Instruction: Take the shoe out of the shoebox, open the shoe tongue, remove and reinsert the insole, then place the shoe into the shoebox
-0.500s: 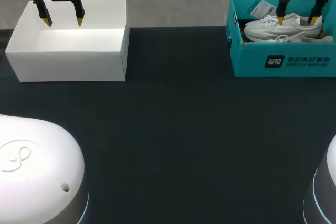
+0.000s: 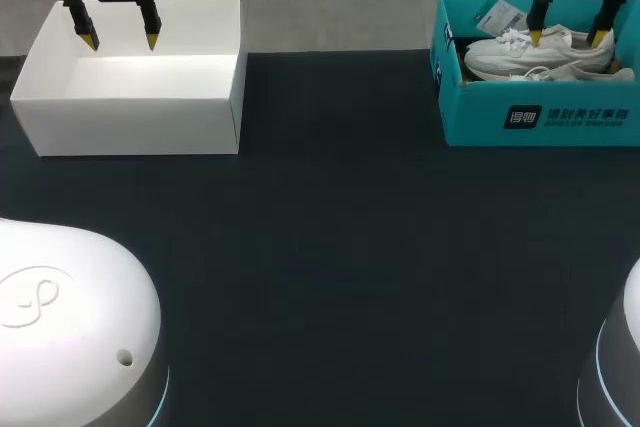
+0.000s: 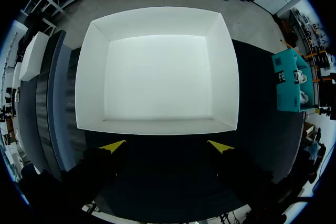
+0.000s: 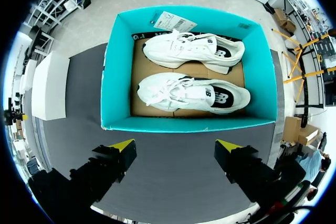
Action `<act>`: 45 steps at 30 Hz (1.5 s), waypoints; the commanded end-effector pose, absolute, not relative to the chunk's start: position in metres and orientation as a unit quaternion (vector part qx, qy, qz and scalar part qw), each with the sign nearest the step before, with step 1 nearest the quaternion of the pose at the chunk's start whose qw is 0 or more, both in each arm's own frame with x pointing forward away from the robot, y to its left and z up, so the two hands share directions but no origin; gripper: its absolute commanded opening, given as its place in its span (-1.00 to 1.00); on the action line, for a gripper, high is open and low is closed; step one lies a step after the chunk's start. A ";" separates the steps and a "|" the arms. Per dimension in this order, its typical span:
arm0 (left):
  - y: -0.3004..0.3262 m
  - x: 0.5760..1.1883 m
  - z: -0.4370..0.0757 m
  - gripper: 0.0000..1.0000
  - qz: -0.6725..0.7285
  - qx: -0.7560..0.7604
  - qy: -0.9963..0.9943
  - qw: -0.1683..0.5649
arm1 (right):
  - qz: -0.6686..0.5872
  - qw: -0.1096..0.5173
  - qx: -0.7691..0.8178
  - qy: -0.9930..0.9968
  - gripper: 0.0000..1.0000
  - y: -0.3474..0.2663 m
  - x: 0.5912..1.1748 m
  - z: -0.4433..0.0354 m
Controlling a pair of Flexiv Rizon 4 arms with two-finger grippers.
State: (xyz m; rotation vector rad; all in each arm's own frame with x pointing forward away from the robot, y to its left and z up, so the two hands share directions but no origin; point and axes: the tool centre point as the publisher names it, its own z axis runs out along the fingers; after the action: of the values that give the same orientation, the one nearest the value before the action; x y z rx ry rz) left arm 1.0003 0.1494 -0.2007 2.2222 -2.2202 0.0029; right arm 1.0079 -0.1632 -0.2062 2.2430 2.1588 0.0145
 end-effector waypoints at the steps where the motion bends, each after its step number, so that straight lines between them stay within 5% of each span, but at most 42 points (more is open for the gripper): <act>1: 0.149 1.000 -0.200 1.00 0.001 0.707 -0.707 0.000 | 0.006 0.026 0.723 0.690 1.00 -0.186 1.007 -0.220; 18: 0.149 1.000 -0.200 1.00 0.001 0.707 -0.707 0.000 | -0.053 0.063 0.775 0.627 1.00 -0.298 1.033 -0.268; 45: 0.149 1.000 -0.200 1.00 0.001 0.707 -0.707 0.000 | -0.052 0.060 0.742 0.665 1.00 -0.323 1.059 -0.349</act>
State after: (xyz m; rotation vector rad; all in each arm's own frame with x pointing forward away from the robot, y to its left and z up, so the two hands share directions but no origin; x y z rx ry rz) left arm 1.0003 0.1492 -0.2006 2.2219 -2.2204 0.0027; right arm 1.0544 -0.3212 -0.3398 2.2348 2.0116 -0.1615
